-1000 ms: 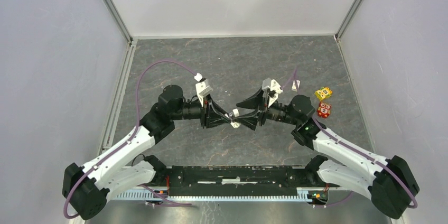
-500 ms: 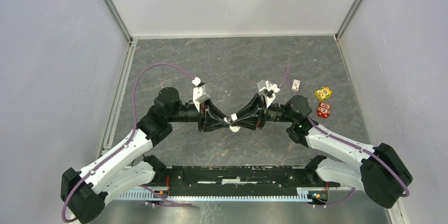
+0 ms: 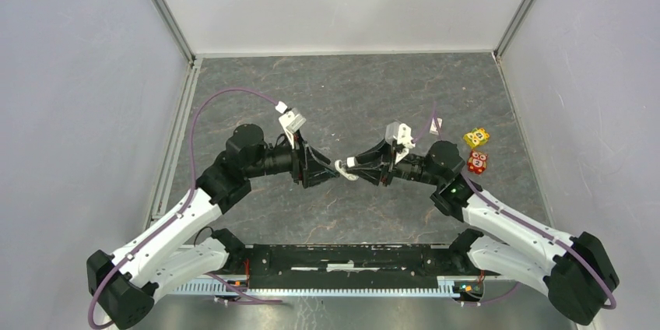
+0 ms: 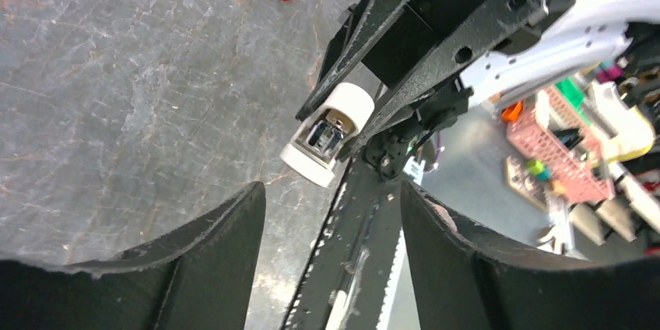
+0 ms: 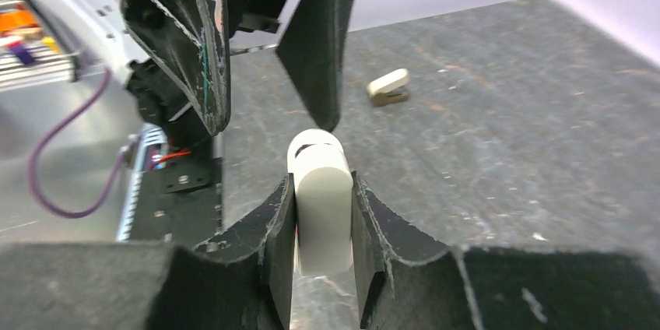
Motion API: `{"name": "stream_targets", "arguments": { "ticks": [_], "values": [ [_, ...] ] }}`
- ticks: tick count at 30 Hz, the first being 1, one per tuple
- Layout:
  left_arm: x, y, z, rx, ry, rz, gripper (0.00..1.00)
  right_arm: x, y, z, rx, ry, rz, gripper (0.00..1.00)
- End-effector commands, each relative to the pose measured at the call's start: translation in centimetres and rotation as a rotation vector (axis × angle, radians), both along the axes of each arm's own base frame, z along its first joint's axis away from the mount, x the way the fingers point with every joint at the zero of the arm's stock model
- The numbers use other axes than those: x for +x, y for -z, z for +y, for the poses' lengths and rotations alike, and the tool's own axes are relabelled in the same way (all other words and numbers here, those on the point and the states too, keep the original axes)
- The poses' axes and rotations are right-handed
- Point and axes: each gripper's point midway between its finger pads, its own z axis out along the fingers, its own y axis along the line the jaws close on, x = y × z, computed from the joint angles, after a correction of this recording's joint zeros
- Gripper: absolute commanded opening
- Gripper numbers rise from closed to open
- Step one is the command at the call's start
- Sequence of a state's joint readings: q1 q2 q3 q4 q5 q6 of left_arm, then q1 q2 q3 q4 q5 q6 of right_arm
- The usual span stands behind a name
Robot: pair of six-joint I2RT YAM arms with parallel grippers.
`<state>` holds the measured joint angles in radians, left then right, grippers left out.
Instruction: Load the staples into the stapler
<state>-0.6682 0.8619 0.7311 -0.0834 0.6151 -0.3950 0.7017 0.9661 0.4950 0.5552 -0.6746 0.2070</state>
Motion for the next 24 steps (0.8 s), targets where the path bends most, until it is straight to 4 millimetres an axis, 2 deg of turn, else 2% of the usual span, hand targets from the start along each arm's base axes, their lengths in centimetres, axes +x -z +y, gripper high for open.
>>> {"name": "stream_targets", "arguments": {
  "ticks": [1, 5, 12, 20, 24],
  "values": [
    [1.4, -1.6, 0.0, -0.054, -0.152, 0.226, 0.69, 2.3, -3.0, -1.3, 0.028, 0.166, -0.214, 0.0],
    [2.3, -2.7, 0.1, -0.135, -0.225, 0.284, 0.65, 3.4, -3.9, -1.6, 0.015, 0.26, -0.271, 0.0],
    [4.6, -2.5, 1.5, -0.06, -0.404, 0.323, 0.63, 3.8, -3.3, 0.0, -0.102, 0.279, -0.286, 0.0],
    [4.6, -1.4, 1.3, -0.033, -0.395, 0.341, 0.55, 3.5, -3.1, 1.0, -0.127, 0.304, -0.29, 0.0],
    [4.8, -0.6, 1.1, -0.024, -0.395, 0.349, 0.54, 3.6, -3.0, 1.2, -0.129, 0.314, -0.286, 0.0]
  ]
}}
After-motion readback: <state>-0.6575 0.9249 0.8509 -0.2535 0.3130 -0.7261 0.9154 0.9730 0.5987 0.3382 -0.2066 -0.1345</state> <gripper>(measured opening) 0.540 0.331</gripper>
